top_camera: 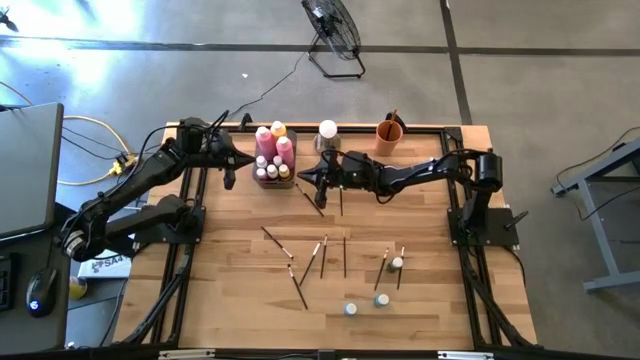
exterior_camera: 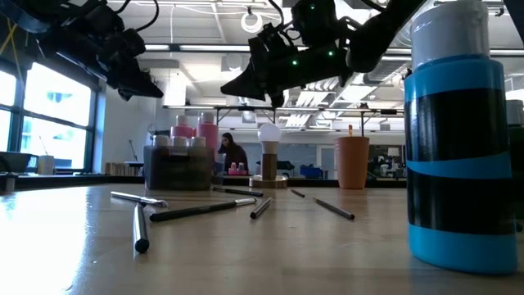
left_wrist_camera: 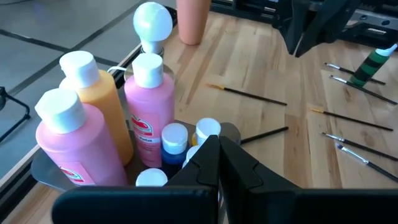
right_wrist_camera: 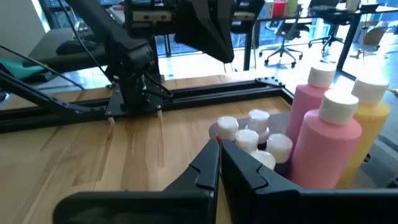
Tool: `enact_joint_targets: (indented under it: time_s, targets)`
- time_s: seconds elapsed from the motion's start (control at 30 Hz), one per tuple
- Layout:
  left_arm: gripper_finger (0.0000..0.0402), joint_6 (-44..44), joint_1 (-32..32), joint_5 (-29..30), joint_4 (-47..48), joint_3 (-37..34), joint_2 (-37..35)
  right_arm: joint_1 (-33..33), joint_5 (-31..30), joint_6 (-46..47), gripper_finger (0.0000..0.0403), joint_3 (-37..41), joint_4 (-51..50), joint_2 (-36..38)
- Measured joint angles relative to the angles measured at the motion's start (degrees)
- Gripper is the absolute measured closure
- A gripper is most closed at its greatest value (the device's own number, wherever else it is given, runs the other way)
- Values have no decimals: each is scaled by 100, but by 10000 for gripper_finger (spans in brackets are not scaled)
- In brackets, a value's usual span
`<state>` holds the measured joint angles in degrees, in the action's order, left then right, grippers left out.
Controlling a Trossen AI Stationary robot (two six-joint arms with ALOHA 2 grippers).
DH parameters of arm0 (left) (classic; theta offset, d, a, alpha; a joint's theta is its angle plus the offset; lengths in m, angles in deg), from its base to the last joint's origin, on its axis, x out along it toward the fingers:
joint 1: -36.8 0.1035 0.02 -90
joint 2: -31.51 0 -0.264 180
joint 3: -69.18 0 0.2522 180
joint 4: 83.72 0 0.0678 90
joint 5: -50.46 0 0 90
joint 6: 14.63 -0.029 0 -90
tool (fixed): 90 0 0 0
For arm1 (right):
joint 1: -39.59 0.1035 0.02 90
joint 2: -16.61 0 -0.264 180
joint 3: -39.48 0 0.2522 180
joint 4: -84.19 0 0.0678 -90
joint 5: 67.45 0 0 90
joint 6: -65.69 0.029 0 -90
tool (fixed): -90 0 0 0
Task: Pick & Place Paint Supplies
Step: Adjust the large pink paint bottles
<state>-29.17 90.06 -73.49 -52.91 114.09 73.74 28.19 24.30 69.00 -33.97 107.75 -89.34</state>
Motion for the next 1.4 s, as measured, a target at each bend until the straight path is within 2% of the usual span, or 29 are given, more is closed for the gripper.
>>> enact_joint_targets:
  time_s: [0.3, 0.5, 0.73, 0.9, 1.4]
  targets:
    - [402, 3, 0, 79, 193, 0, 0, -2, 9, -7, 394, 2, -425, 2]
    - [402, 2, 0, 408, 289, 0, 0, 93, 448, -203, 394, 7, -612, 200]
    - [402, -15, 0, 409, 239, 0, 0, 275, -154, -776, 394, 20, -1628, 899]
    - [402, 4, -2, 363, 220, 0, 0, 330, -152, -931, 397, 399, -2027, 1239]
    - [402, 1017, -14, -16, -1028, -2, 39, 503, -353, -856, 399, 2323, -2136, 3791]
